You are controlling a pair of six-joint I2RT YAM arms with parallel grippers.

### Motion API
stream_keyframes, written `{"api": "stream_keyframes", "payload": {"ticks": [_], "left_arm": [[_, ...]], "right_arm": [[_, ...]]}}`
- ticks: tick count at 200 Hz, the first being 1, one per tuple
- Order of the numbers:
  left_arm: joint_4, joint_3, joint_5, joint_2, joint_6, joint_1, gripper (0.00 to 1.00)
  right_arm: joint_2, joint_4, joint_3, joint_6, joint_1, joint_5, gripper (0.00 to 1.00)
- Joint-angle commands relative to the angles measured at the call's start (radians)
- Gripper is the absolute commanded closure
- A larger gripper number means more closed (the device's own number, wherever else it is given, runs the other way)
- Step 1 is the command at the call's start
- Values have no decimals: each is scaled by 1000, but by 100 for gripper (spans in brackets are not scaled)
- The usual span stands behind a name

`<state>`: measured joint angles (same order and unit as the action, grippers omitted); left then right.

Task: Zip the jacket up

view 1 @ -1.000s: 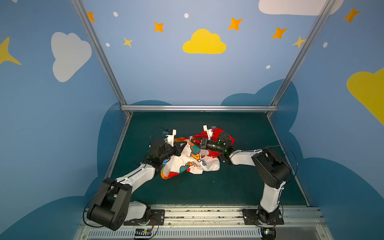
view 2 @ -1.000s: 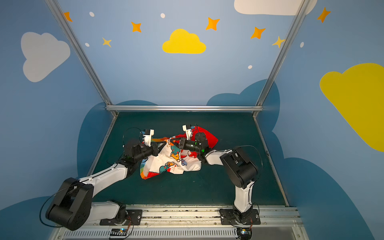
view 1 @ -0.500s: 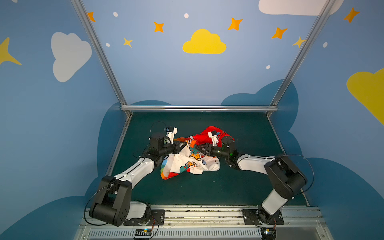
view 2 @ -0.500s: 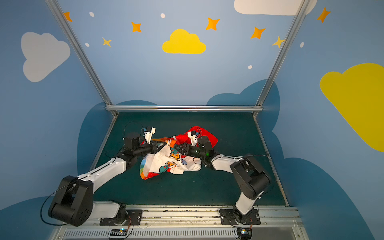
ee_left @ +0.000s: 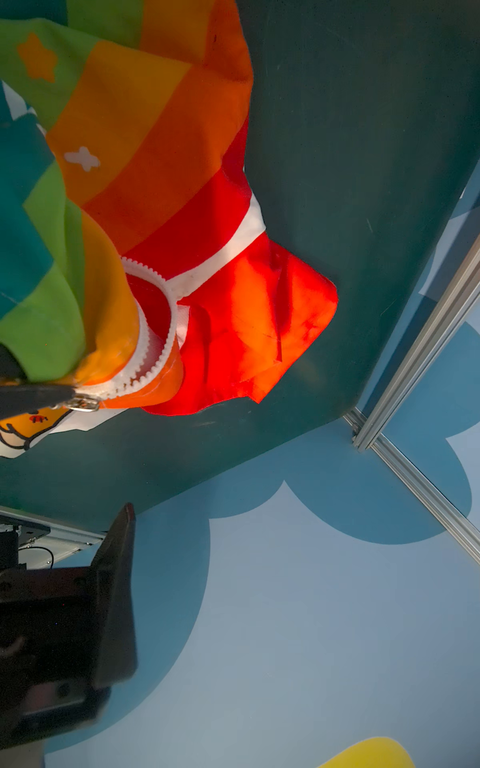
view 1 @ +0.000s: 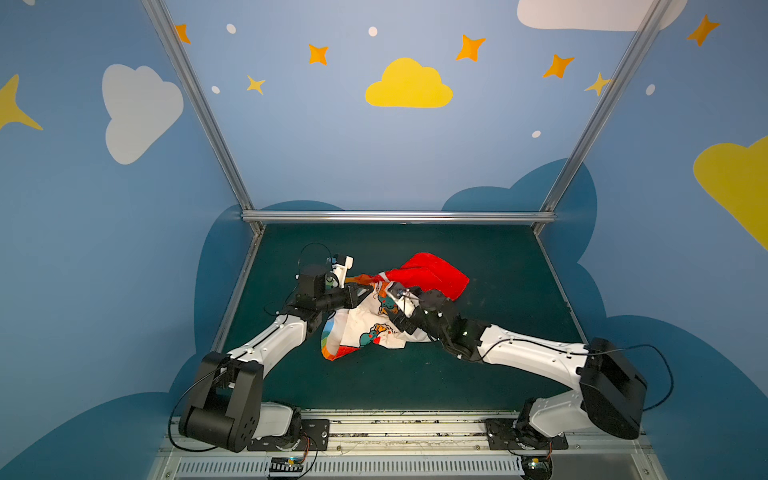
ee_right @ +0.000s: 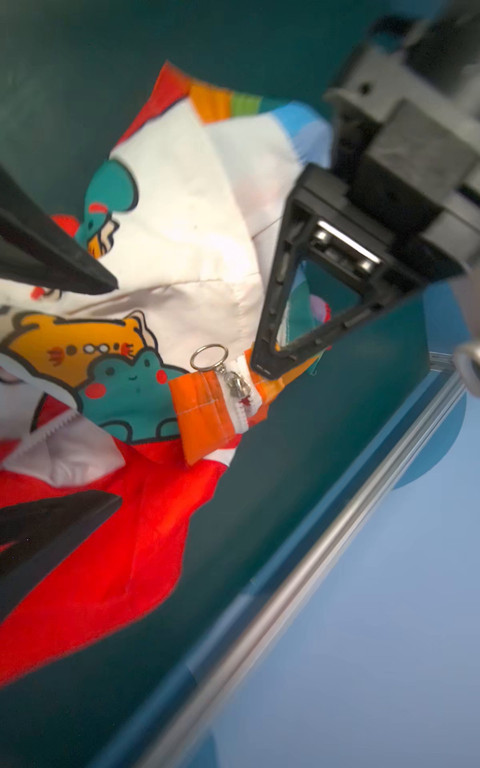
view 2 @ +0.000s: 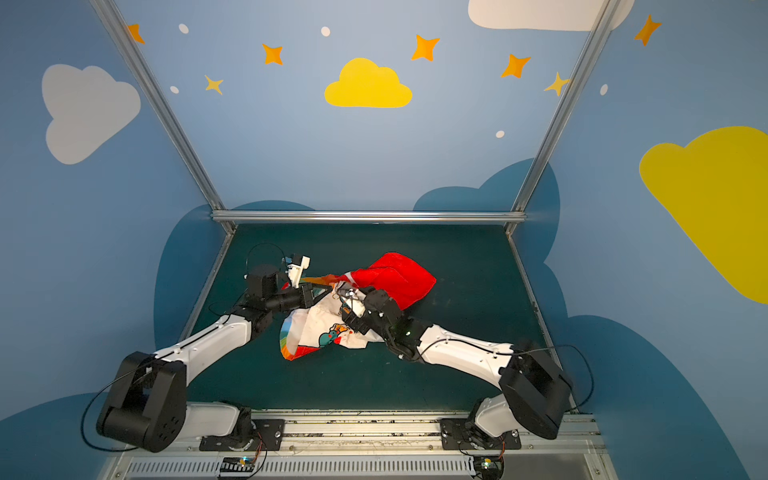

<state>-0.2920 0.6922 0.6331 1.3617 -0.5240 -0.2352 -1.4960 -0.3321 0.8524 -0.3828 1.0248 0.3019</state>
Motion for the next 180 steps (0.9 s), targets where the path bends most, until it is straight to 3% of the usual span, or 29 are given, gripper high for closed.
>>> {"api": "stream_keyframes", "payload": {"ticks": [1, 21, 56, 146, 180], "left_arm": [[1, 28, 17, -8, -13, 8, 97], [-4, 21, 18, -16, -21, 11, 97], [2, 19, 26, -25, -25, 17, 97], [-2, 21, 30, -31, -35, 28, 97], [-4, 18, 33, -26, -35, 37, 97]], "right_arm": [[-136, -273, -5, -478, 36, 234, 19], [-251, -492, 5, -610, 51, 242, 16], [-359, -661, 73, -633, 60, 273, 15], [-388, -759, 66, -672, 92, 268, 16], [-340, -681, 35, -610, 89, 202, 32]]}}
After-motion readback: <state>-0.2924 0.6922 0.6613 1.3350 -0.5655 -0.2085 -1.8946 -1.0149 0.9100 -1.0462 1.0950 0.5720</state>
